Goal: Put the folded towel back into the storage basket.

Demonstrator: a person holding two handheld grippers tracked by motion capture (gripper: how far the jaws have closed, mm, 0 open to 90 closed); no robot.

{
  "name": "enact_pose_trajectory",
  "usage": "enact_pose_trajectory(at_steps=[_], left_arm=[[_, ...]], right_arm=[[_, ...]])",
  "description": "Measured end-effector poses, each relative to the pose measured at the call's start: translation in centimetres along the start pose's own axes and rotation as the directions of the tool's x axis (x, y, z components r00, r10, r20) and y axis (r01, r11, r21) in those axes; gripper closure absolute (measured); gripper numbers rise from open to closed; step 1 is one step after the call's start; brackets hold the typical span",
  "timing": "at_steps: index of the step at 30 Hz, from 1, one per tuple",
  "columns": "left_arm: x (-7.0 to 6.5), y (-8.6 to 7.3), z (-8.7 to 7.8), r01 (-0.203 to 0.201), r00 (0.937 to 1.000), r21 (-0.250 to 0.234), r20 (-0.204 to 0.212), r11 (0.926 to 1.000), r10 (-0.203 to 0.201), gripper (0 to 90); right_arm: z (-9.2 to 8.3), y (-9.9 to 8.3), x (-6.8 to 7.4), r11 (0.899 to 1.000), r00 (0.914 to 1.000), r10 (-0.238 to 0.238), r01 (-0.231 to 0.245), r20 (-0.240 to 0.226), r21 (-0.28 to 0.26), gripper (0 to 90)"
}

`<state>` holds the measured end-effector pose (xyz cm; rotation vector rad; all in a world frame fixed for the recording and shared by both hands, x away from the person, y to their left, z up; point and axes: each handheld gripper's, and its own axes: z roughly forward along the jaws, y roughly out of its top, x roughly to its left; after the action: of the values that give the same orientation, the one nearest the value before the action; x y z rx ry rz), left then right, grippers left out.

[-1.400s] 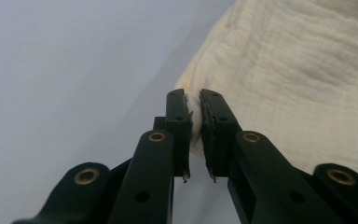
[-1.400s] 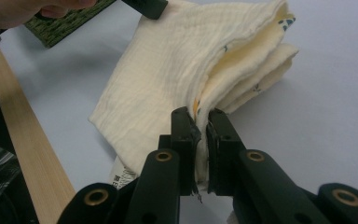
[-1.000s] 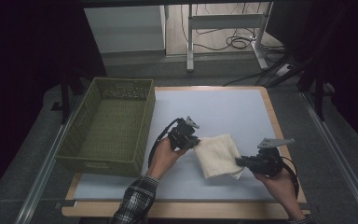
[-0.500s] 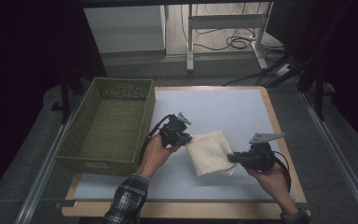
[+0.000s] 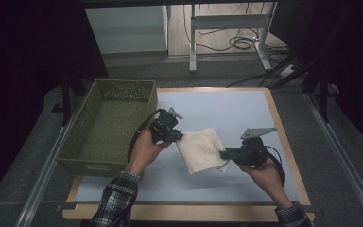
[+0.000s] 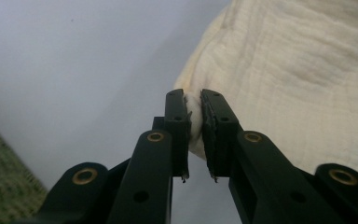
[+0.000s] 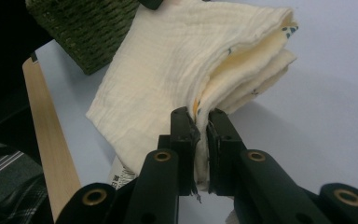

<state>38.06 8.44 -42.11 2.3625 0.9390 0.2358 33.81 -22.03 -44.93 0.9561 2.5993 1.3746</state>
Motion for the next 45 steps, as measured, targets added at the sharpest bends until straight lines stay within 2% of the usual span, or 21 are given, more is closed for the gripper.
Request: enact_pose_trajectory(at_steps=[8, 18, 29, 38, 45], left_arm=[[1.3, -0.8, -1.9, 0.016, 0.9996, 0.024, -0.022, 0.9996, -0.015, 81.4], [3.0, -1.7, -3.5, 0.051, 0.9982, 0.018, -0.033, 0.9986, -0.050, 81.3], [4.6, -2.5, -6.1, 0.068, 0.9958, 0.016, -0.063, 0.9976, -0.067, 81.3], [5.9, -3.5, -8.1, 0.102, 0.9909, 0.001, -0.089, 0.9948, -0.101, 81.3], [6.7, -4.2, -9.6, 0.113, 0.9870, -0.004, -0.115, 0.9936, -0.113, 81.4]], right_arm=[[1.3, 1.8, 0.8, 1.000, 0.9994, -0.016, 0.016, -0.030, -0.001, 82.3], [2.8, 3.7, 1.6, 1.000, 0.9971, -0.027, 0.027, -0.071, -0.002, 82.3], [4.4, 5.7, 2.7, 0.999, 0.9939, -0.047, 0.047, -0.100, -0.001, 82.3], [5.6, 7.7, 3.8, 0.998, 0.9906, -0.056, 0.055, -0.125, -0.008, 82.3], [6.7, 9.2, 4.6, 0.998, 0.9880, -0.069, 0.069, -0.138, -0.007, 82.3]])
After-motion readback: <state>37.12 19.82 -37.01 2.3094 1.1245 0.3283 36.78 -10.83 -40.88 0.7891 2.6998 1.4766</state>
